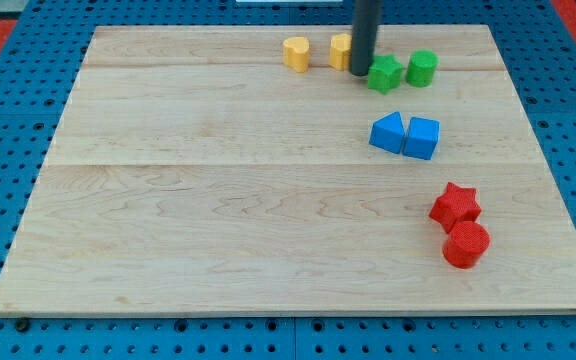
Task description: Place the yellow heart diagonal to the yellow hexagon
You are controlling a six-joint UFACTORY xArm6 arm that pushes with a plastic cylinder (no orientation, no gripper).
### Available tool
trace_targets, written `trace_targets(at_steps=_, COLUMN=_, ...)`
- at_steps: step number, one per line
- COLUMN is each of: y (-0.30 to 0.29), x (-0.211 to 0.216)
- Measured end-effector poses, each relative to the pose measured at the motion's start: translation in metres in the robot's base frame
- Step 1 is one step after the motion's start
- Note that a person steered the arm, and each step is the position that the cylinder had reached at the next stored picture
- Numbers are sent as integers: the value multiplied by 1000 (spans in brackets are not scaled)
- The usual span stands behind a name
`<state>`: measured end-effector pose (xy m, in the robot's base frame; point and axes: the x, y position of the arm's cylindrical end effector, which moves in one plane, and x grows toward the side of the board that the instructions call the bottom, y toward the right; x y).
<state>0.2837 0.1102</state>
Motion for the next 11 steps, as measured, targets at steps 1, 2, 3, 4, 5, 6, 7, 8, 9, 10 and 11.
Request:
trace_targets(at_steps=1, y=20, x=-18)
trace_targets(at_steps=2, y=-24, x=-46)
trace_targets(at_steps=3, y=-114, x=-28)
trace_targets(at_steps=4, y=-190, x=-11)
trace_targets(at_steps=5, y=-181, x=-38)
trace_targets(at_steps=6, y=-191, x=-55)
trace_targets(at_steps=7, y=-244, x=-50)
trace_targets(at_steps=8, y=-239, x=-22)
trace_targets(at_steps=9, y=-193, x=-17)
trace_targets(at_steps=10, y=-192, x=27)
trace_targets(at_steps=11, y=-254, x=60)
